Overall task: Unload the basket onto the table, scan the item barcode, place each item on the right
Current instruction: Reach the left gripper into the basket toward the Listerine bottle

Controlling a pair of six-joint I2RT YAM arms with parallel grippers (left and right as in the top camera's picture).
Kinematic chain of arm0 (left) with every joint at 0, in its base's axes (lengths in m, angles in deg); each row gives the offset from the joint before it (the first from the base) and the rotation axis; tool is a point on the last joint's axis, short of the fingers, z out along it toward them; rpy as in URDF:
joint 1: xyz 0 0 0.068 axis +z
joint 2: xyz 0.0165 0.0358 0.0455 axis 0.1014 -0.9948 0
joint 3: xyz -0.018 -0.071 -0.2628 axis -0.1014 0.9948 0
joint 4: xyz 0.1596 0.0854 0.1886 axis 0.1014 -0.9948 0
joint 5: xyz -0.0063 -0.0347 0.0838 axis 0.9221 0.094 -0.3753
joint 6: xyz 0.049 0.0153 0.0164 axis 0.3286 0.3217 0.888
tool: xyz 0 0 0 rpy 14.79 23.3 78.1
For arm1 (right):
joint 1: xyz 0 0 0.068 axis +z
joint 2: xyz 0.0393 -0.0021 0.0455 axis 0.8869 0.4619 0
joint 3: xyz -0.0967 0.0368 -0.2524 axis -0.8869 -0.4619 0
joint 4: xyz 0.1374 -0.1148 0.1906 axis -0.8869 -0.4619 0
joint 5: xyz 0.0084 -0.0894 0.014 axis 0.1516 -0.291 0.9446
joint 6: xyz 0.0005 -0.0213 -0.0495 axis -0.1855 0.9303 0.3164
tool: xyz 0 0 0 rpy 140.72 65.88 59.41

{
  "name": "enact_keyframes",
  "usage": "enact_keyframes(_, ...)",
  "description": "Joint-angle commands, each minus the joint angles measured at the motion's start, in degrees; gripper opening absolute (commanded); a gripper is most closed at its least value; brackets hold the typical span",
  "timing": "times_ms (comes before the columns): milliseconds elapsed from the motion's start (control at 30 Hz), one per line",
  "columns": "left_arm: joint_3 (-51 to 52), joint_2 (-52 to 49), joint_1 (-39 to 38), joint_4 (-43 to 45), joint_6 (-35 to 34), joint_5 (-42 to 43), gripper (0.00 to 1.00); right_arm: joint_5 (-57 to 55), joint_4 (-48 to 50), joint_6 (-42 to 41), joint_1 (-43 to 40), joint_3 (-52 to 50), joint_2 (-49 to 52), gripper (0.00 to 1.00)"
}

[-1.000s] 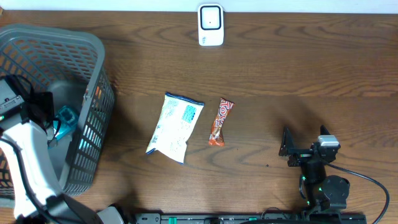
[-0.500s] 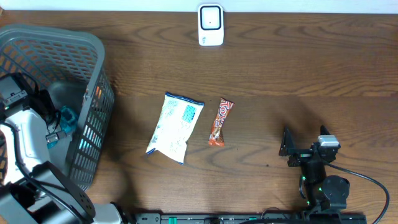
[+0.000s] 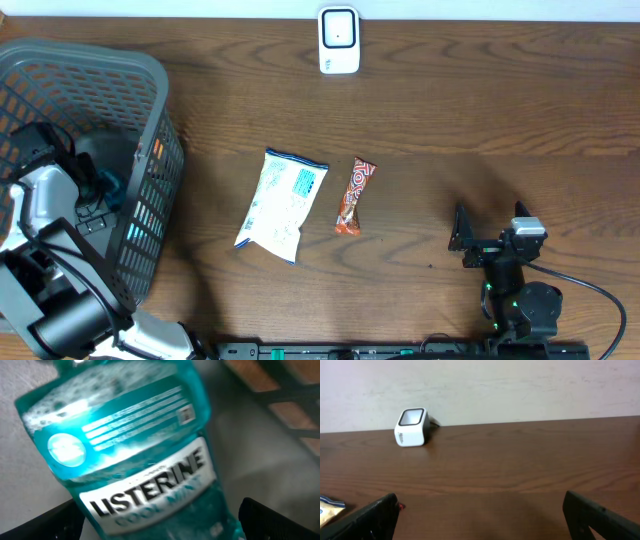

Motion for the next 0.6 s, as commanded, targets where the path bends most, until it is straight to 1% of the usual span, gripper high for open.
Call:
enact_keyframes(0,-1.1,-1.7,0.3,-0.3,0.3,-1.1,0.98,0.0,-0.2,-0.1,0.3,-0.1,0.0,0.99)
enact_keyframes(100,-1.1,-2.3,0.3,-1.8,2.9,-1.1,0.98,0.0,-0.2,-0.1,0.3,-0.1,0.0,0.99)
enact_keyframes(133,-1.1,-2.3,0.3,-3.2,4.1,-1.2,0.97,0.0,-0.2,-0.1,0.3,-0.1,0.0,0.99)
enact_keyframes(233,-1.1,-2.3,0.3,-5.4,4.7,-1.2,0.83,0.0,-0.2,-0.1,0.3,-0.1,0.0,0.99)
enact_keyframes(333,-1.1,-2.3,0.3,-6.9,4.8,-1.1,0.72,0.0,-0.3,-0.1,0.3,-0.1,0.0,0.99)
enact_keyframes(467,-1.1,-2.3,0.3,-8.7,5.9,-0.9,0.66,0.0,-0.2,-0.1,0.3,-0.1,0.0,0.99)
enact_keyframes(533,-1.1,-2.2,0.3,-8.8,7.5,0.3,0.61,0.0,-0.3,-0.1,0.3,-0.1,0.0,0.99)
enact_keyframes(567,-1.1,-2.1,0.3,-8.8,8.2,1.2,0.60,0.0,-0.3,-0.1,0.3,-0.1,0.0,0.99)
